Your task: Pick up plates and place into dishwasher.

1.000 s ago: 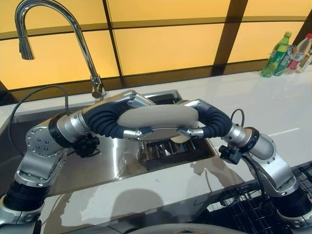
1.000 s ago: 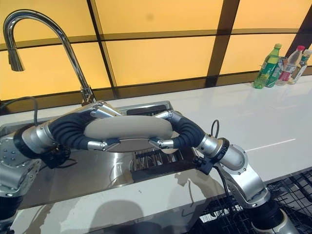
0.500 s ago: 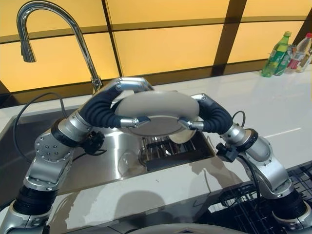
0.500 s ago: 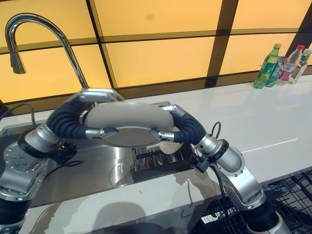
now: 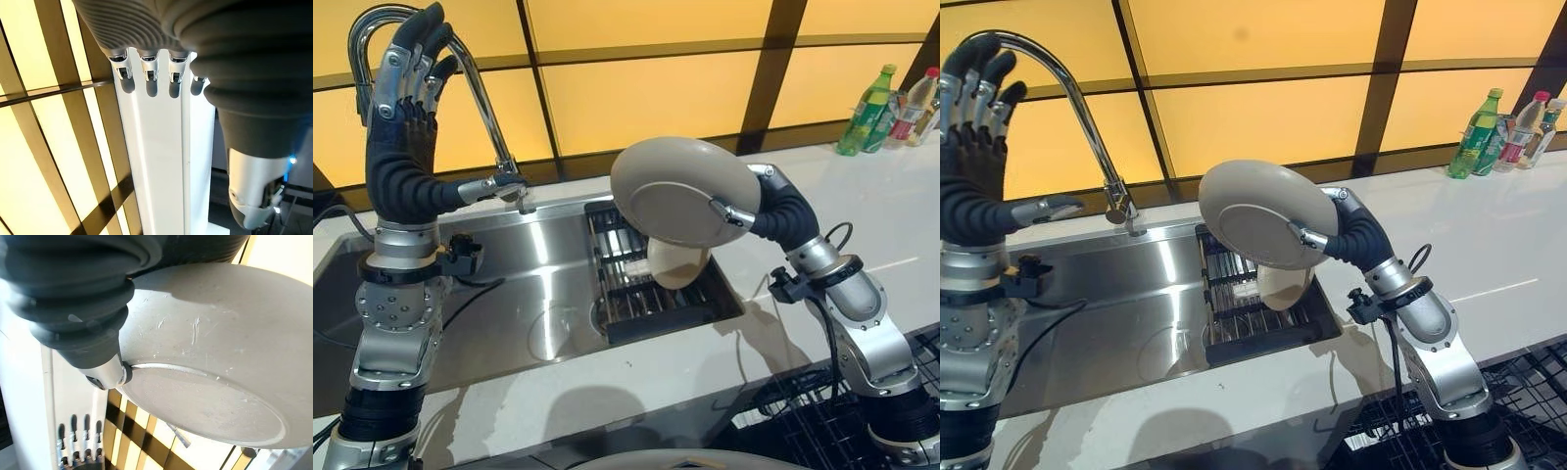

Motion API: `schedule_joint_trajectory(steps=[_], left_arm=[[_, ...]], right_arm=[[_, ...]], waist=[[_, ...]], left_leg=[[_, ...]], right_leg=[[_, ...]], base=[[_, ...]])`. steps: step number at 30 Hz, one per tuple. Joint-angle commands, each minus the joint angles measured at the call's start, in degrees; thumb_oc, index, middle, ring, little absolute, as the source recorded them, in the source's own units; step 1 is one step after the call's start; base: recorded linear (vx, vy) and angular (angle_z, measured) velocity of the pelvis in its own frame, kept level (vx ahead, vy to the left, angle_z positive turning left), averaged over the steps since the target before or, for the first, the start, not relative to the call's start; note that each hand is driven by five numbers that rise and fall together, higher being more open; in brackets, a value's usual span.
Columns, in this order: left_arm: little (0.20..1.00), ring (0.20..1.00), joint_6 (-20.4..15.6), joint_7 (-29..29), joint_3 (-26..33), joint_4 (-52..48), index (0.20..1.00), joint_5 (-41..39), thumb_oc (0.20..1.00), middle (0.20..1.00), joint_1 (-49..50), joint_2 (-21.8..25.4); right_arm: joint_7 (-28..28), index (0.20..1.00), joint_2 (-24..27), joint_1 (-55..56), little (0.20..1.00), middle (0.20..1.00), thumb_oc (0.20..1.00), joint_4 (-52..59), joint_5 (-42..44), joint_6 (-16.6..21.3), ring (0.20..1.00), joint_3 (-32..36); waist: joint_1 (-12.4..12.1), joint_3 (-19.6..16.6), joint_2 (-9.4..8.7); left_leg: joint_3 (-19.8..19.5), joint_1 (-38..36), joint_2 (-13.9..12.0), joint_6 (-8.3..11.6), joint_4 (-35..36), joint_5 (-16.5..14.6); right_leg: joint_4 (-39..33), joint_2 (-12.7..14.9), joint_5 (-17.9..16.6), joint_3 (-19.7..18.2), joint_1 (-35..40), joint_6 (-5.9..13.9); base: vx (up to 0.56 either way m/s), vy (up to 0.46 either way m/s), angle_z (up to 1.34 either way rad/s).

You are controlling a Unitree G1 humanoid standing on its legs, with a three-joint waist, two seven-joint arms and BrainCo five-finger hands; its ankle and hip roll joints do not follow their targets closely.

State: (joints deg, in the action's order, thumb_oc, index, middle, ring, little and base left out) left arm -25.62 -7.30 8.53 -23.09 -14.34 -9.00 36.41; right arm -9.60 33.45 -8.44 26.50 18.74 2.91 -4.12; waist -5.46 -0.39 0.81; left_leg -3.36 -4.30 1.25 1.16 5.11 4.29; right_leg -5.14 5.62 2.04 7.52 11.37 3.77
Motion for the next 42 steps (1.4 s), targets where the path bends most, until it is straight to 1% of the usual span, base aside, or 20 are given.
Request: schedule_joint_trajectory(steps=[1, 4, 7, 11, 13, 14, 16, 19, 20, 21, 23, 25, 27, 28, 29, 31, 33, 35, 38, 42], left_arm=[[1.0, 1.0, -0.43, -0.26, 2.44, 3.41, 1.0, -0.59, 1.0, 1.0, -0.03, 1.05], [1.0, 1.0, -0.36, 0.96, 2.86, 3.39, 1.0, -2.0, 1.0, 1.0, 0.8, 1.16], [1.0, 1.0, -0.77, 2.23, 3.63, 3.78, 1.0, -4.15, 1.0, 1.0, 2.07, 1.29], [1.0, 1.0, -0.91, 3.13, 4.29, 4.31, 1.0, -5.11, 1.0, 1.0, 2.98, 1.34], [1.0, 1.0, -0.78, 3.29, 5.03, 4.17, 1.0, -4.87, 1.0, 1.0, 3.92, 1.56], [1.0, 1.0, -0.8, 3.44, 5.19, 4.03, 1.0, -5.15, 1.0, 1.0, 4.2, 1.63], [1.0, 1.0, -0.98, 2.66, 6.35, 4.45, 1.0, -5.11, 1.0, 1.0, 4.94, 2.47], [1.0, 1.0, -1.07, 0.89, 7.85, 5.02, 1.0, -4.6, 1.0, 1.0, 5.9, 3.9], [1.0, 1.0, -1.33, 0.42, 9.4, 5.47, 1.0, -4.83, 1.0, 1.0, 6.85, 4.32], [1.0, 1.0, -1.54, 0.38, 10.3, 5.79, 1.0, -5.03, 1.0, 1.0, 7.27, 4.42], [1.0, 1.0, -1.95, 0.54, 11.83, 6.39, 1.0, -4.76, 1.0, 1.0, 7.57, 4.62], [1.0, 1.0, -2.62, 0.8, 13.52, 7.08, 1.0, -4.75, 1.0, 1.0, 8.12, 4.87], [1.0, 1.0, -3.58, 0.58, 15.15, 8.17, 1.0, -4.76, 1.0, 1.0, 8.56, 4.89], [1.0, 1.0, -3.9, 0.51, 15.32, 8.53, 1.0, -4.64, 1.0, 1.0, 8.54, 4.86], [1.0, 1.0, -5.11, -0.52, 16.13, 9.9, 1.0, -3.6, 1.0, 1.0, 8.78, 4.89], [1.0, 1.0, -5.37, -1.5, 16.55, 10.73, 1.0, -3.08, 1.0, 1.0, 8.81, 5.55], [1.0, 1.0, -5.47, -2.23, 16.54, 11.01, 1.0, -2.23, 1.0, 1.0, 9.09, 5.36], [1.0, 1.0, -4.79, -2.21, 16.62, 10.19, 1.0, -1.55, 1.0, 1.0, 9.48, 4.75], [1.0, 1.0, -2.66, -1.58, 16.06, 9.04, 1.0, -0.73, 1.0, 1.0, 9.32, 3.73], [1.0, 1.0, -2.26, -0.33, 15.46, 8.97, 1.0, 0.28, 1.0, 1.0, 10.2, 2.55]], right_arm=[[3.35, 0.2, 1.97, -1.62, 0.2, 0.2, 0.2, -0.63, -3.1, 1.76, 0.2, 4.31], [5.05, 0.2, 3.54, -0.06, 0.2, 0.2, 0.2, -1.04, -5.46, 1.6, 0.2, 6.69], [6.85, 0.2, 5.56, 2.15, 0.2, 0.2, 0.2, -2.16, -7.5, 1.07, 0.2, 10.21], [9.51, 0.2, 6.46, 5.0, 0.2, 0.2, 0.2, -3.48, -10.01, -0.45, 0.2, 14.03], [11.18, 0.2, 6.52, 7.35, 0.2, 0.2, 0.2, -4.19, -11.24, -1.2, 0.2, 16.33], [11.91, 0.2, 6.51, 8.0, 0.2, 0.2, 0.2, -4.22, -11.65, -1.88, 0.2, 16.93], [12.64, 0.2, 6.49, 10.39, 0.2, 0.2, 0.2, -5.37, -11.61, -1.42, 0.2, 19.55], [13.16, 0.2, 6.17, 12.17, 0.2, 0.2, 0.2, -6.94, -11.68, -0.68, 0.2, 21.2], [12.98, 0.2, 5.91, 12.69, 0.2, 0.2, 0.2, -7.98, -11.49, -0.09, 0.2, 21.97], [13.15, 0.2, 5.98, 12.82, 0.2, 0.2, 0.2, -8.75, -11.51, 0.16, 0.2, 22.23], [13.84, 0.2, 6.29, 13.28, 0.2, 0.2, 0.2, -9.45, -11.64, 0.24, 0.2, 22.88], [14.85, 0.2, 6.67, 14.48, 0.2, 0.2, 0.2, -9.81, -11.05, 0.45, 0.2, 23.83], [15.62, 0.2, 6.27, 14.72, 0.2, 0.2, 0.2, -10.12, -10.57, 0.71, 0.2, 24.18], [15.87, 0.2, 6.07, 14.56, 0.2, 0.2, 0.2, -10.32, -10.59, 0.77, 0.2, 24.06], [15.89, 0.2, 5.35, 13.79, 0.2, 0.2, 0.2, -10.92, -10.25, 1.2, 0.2, 23.62], [15.97, 0.2, 4.21, 13.2, 0.2, 0.2, 0.2, -11.43, -9.64, 0.86, 0.2, 23.19], [15.02, 0.2, 3.43, 13.05, 0.2, 0.2, 0.2, -11.47, -9.65, -0.93, 0.2, 22.86], [13.59, 0.2, 3.33, 13.48, 0.2, 0.2, 0.2, -11.05, -10.21, -3.1, 0.2, 22.69], [11.86, 0.2, 3.7, 14.13, 0.2, 0.2, 0.2, -11.86, -9.47, -5.61, 0.2, 22.26], [9.31, 0.2, 3.52, 14.53, 0.2, 0.2, 0.2, -14.41, -9.78, -7.38, 0.2, 20.07]], waist=[[0.23, -2.1, -1.01], [0.92, -1.98, -1.16], [2.23, -1.76, -1.18], [4.24, -1.06, -1.22], [5.67, -0.37, -1.35], [5.88, -0.19, -1.4], [7.16, 0.73, -1.73], [7.91, 1.79, -2.27], [7.81, 2.48, -2.55], [7.74, 2.85, -2.58], [7.82, 3.61, -2.49], [7.72, 4.13, -2.63], [7.07, 4.22, -2.65], [6.87, 4.15, -2.66], [6.03, 4.03, -2.89], [4.89, 3.62, -3.35], [4.39, 3.39, -3.4], [4.09, 3.24, -3.11], [4.04, 3.16, -2.65], [3.86, 3.54, -2.08]], left_leg=[[1.44, -2.33, -2.14, -0.02, -1.55, -6.92], [1.88, -2.53, -2.09, -0.14, -1.39, -7.04], [2.5, -2.83, -1.91, -0.44, -0.9, -6.98], [3.56, -3.19, -1.64, -0.96, -0.56, -7.11], [4.29, -3.48, -1.3, -1.37, -0.37, -7.28], [4.58, -3.6, -1.2, -1.48, -0.32, -7.35], [5.93, -3.61, -0.97, -1.78, -0.11, -7.74], [8.31, -4.22, -1.0, -1.96, -0.11, -8.81], [10.58, -4.5, -1.27, -2.06, -0.11, -8.74], [11.81, -4.42, -1.48, -2.35, -0.11, -8.52], [13.26, -3.89, -1.7, -3.04, -0.11, -7.61], [13.53, -2.91, -1.25, -3.64, -0.61, -6.86], [13.89, -0.99, -1.1, -3.75, -1.44, -5.57], [14.07, -0.52, -1.12, -3.73, -1.77, -5.53], [14.33, 1.27, -0.89, -3.21, -3.02, -4.96], [14.33, 3.99, -0.75, -2.0, -4.57, -4.44], [14.2, 5.36, -1.23, -0.82, -5.17, -3.74], [14.26, 5.85, -2.04, 0.07, -5.23, -3.27], [13.94, 6.03, -3.29, 1.45, -5.02, -2.6], [13.6, 5.96, -4.57, 2.5, -4.05, -1.48]], right_leg=[[1.67, 2.66, -1.93, -1.4, -5.4, 1.84], [2.13, 2.7, -1.79, -1.93, -5.62, 2.03], [3.06, 2.67, -1.65, -3.09, -6.24, 2.24], [4.29, 2.92, -1.69, -5.04, -7.19, 2.63], [4.39, 3.36, -2.26, -6.17, -7.67, 3.14], [4.33, 3.47, -2.46, -6.48, -7.77, 3.29], [2.83, 4.01, -4.15, -7.09, -8.15, 4.13], [3.03, 4.36, -5.36, -5.76, -8.57, 5.34], [6.04, 4.2, -5.21, -3.21, -9.25, 5.67], [9.74, 3.96, -4.75, -2.2, -9.87, 5.74], [16.96, 3.03, -3.13, -1.93, -12.0, 5.34], [23.27, 2.18, -1.67, -1.95, -13.44, 5.01], [25.22, 1.53, -1.63, -1.34, -13.95, 4.47], [25.35, 1.4, -1.56, -1.31, -14.03, 4.36], [21.82, 1.24, -0.02, -0.94, -11.66, 3.47], [15.95, 0.69, 0.67, -0.79, -8.06, 2.75], [12.04, 0.05, 1.42, -1.04, -5.66, 2.23], [9.57, -0.37, 2.57, -0.33, -4.38, 1.32], [7.67, -0.81, 3.19, 0.76, -3.81, 0.16], [7.53, -1.15, 3.2, 1.93, -4.38, -0.71]], base=[[-0.01, 0.037, -0.03], [-0.01, 0.057, -0.06], [0.01, 0.1, -0.12], [0.02, 0.108, -0.28], [0.02, 0.104, -0.32], [-0.01, 0.08, -0.34], [-0.05, 0.051, -0.54], [-0.04, -0.001, -0.72], [-0.14, -0.029, -0.81], [-0.18, -0.029, -0.73], [-0.16, -0.029, -0.93], [-0.13, -0.066, -0.81], [-0.13, -0.124, -0.69], [-0.11, -0.201, -0.7], [-0.06, -0.235, -0.57], [-0.01, -0.266, -0.53], [0.03, -0.21, -0.54], [0.05, -0.171, -0.43], [0.05, -0.134, -0.29], [0.04, -0.095, -0.05]])
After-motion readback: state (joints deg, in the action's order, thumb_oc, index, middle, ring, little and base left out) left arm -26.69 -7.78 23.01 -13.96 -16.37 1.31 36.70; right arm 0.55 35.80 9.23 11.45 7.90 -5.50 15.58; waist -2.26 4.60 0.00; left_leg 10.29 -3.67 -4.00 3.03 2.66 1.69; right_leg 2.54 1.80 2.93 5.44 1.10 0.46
